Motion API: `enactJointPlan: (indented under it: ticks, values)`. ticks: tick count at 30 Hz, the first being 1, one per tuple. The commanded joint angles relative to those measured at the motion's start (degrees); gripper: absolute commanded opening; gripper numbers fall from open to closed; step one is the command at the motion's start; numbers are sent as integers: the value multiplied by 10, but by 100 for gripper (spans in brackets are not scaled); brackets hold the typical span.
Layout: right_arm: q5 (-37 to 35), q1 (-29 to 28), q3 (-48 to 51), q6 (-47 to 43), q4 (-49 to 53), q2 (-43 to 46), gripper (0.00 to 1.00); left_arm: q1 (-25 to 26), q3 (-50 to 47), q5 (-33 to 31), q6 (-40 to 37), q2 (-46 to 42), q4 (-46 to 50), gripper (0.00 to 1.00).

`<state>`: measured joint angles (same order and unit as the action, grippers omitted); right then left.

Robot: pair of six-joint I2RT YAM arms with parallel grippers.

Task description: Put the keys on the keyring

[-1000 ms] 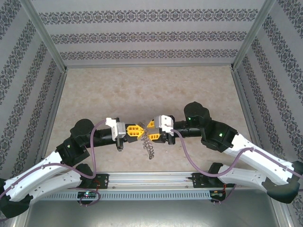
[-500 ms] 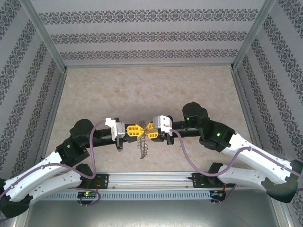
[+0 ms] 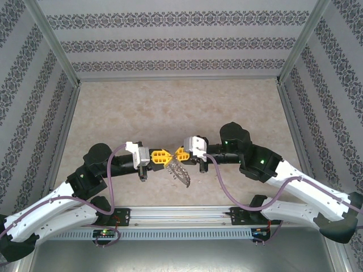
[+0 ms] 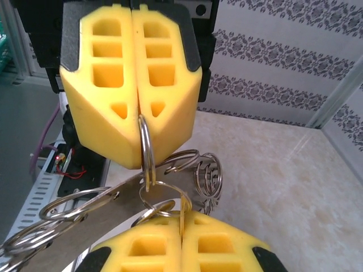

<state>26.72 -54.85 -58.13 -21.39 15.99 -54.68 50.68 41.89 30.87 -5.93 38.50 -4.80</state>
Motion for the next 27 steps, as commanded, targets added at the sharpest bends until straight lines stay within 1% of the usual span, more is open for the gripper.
enactJointPlan:
  ticks: [1,8,18,23,24,27]
  values:
    - [-25,1,9,-14,-21,21,0,6,2,-6,-7,-12,-28,0]
    - [-50,-5,9,-29,-16,34,0,6,5,-20,-21,0,0,0]
    - [-81,-14,-24,-36,14,10,0,6,16,-51,-50,20,55,0]
    - [-102,-15,-28,-35,19,3,0,6,21,-103,-57,34,80,0]
    - [-107,-15,-32,-35,23,0,0,6,21,-114,-55,36,82,5]
    - [-149,-13,-48,-27,43,-18,0,6,14,-161,-45,40,80,28]
